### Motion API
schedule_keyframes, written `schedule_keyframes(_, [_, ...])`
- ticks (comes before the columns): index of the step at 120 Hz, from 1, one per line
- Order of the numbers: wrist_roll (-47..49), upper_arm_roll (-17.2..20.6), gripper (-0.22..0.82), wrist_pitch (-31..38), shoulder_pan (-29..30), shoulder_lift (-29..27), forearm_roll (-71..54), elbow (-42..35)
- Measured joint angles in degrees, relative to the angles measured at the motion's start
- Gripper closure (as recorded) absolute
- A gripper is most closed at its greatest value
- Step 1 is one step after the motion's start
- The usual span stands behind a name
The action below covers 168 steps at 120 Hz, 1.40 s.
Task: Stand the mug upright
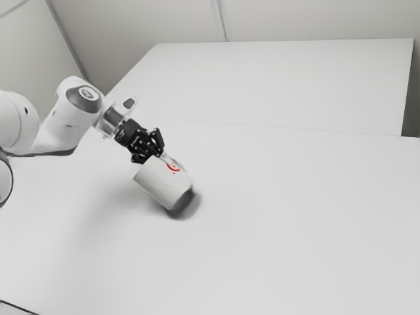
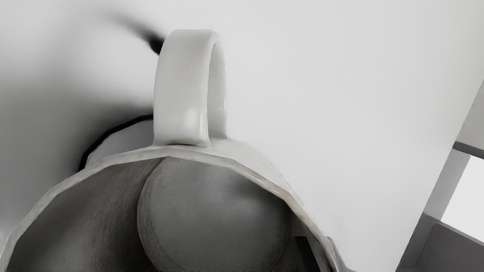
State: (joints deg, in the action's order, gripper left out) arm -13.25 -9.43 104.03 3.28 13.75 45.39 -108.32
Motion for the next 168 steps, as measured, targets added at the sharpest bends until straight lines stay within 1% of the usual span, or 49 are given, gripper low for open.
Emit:
schedule_keyframes(16, [1.88, 2.77, 0.78, 6.11, -2.78, -3.03, -15.6, -0.51])
schedule_keyframes(30, [3.59, 4.58, 0.78, 11.49, -3.37, -3.46, -26.54, -0.92])
schedule_keyframes(42, [4.98, 5.47, 0.78, 15.72, -3.59, -3.37, -32.89, -1.81])
schedule_keyframes(59, [6.71, 6.02, 0.78, 20.75, -4.13, -3.14, -37.91, -3.21])
schedule_keyframes(84, [8.99, 6.28, 0.78, 25.48, -4.33, -2.83, -39.93, -5.81])
schedule_keyframes(87, [9.19, 6.34, 0.74, 25.78, -4.35, -2.83, -40.03, -5.86])
schedule_keyframes(106, [10.22, 6.77, 0.39, 26.55, -4.53, -3.36, -40.9, -5.69])
schedule_keyframes(113, [10.53, 6.78, 0.3, 26.69, -4.62, -3.99, -41.36, -5.59])
schedule_keyframes(120, [10.79, 6.65, 0.23, 26.79, -4.79, -4.88, -41.68, -5.32])
schedule_keyframes(131, [11.12, 6.22, 0.15, 26.33, -5.16, -6.56, -41.93, -4.7])
schedule_keyframes(143, [11.41, 5.3, 0.09, 25.1, -5.44, -7.67, -42.92, -2.68])
schedule_keyframes(168, [11.88, 5.27, 0.03, 16.93, -5.46, -8.96, -47.07, 4.77])
